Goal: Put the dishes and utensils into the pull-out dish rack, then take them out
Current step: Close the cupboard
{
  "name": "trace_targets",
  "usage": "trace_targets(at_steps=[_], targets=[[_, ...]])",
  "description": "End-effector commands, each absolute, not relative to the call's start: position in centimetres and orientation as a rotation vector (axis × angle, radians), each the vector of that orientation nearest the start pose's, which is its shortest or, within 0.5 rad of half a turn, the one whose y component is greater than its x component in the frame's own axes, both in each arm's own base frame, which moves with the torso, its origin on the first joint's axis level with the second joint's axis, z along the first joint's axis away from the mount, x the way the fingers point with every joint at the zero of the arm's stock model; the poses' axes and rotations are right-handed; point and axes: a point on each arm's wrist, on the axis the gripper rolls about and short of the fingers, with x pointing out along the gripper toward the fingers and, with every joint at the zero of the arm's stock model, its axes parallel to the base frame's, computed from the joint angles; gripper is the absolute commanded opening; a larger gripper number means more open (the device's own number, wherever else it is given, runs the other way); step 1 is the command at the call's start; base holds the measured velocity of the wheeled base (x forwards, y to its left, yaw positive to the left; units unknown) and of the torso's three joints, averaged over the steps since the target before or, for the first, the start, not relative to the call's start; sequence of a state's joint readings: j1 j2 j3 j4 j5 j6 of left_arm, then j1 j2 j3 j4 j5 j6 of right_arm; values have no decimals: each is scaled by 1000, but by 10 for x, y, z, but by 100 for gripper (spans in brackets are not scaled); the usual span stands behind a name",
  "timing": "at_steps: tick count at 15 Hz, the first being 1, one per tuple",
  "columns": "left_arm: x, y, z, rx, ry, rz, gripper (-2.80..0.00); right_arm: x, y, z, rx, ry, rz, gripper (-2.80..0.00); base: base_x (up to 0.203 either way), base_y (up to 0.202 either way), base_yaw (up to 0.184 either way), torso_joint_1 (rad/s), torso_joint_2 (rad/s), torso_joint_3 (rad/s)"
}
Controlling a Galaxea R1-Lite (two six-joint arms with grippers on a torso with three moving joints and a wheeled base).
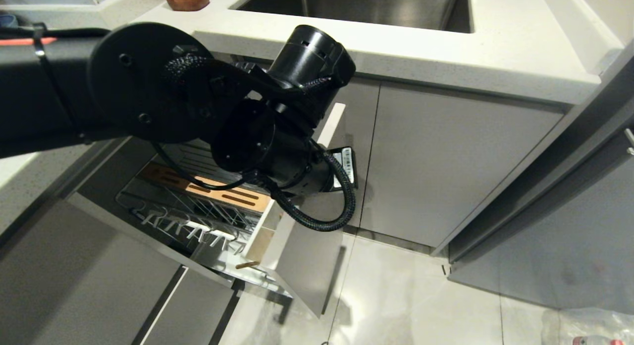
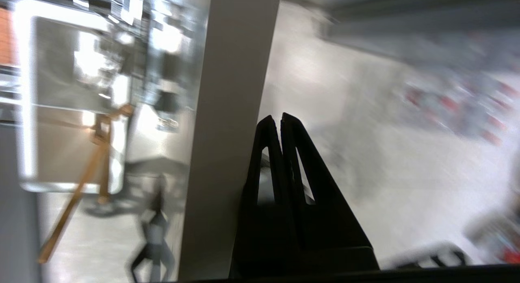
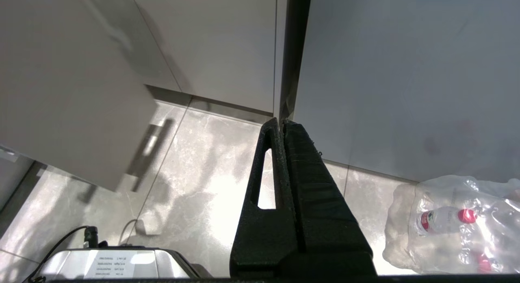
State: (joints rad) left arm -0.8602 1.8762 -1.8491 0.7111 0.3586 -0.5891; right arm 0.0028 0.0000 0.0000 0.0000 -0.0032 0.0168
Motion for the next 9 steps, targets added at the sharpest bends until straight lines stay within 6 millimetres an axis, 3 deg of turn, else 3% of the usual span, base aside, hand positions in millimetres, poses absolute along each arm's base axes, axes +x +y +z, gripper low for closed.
trace_targets(at_steps=[1,5,9], targets=[[227,-253,290,-117,693,-240,-280,-23,0,76,17,2,0,-280,0,0,0,0,0,0],[225,-242,290,-13,645,-81,-280,-23,0,76,17,2,0,-280,0,0,0,0,0,0],[237,-212,289,99,601,121,-280,-23,0,76,17,1,0,-280,0,0,0,0,0,0]])
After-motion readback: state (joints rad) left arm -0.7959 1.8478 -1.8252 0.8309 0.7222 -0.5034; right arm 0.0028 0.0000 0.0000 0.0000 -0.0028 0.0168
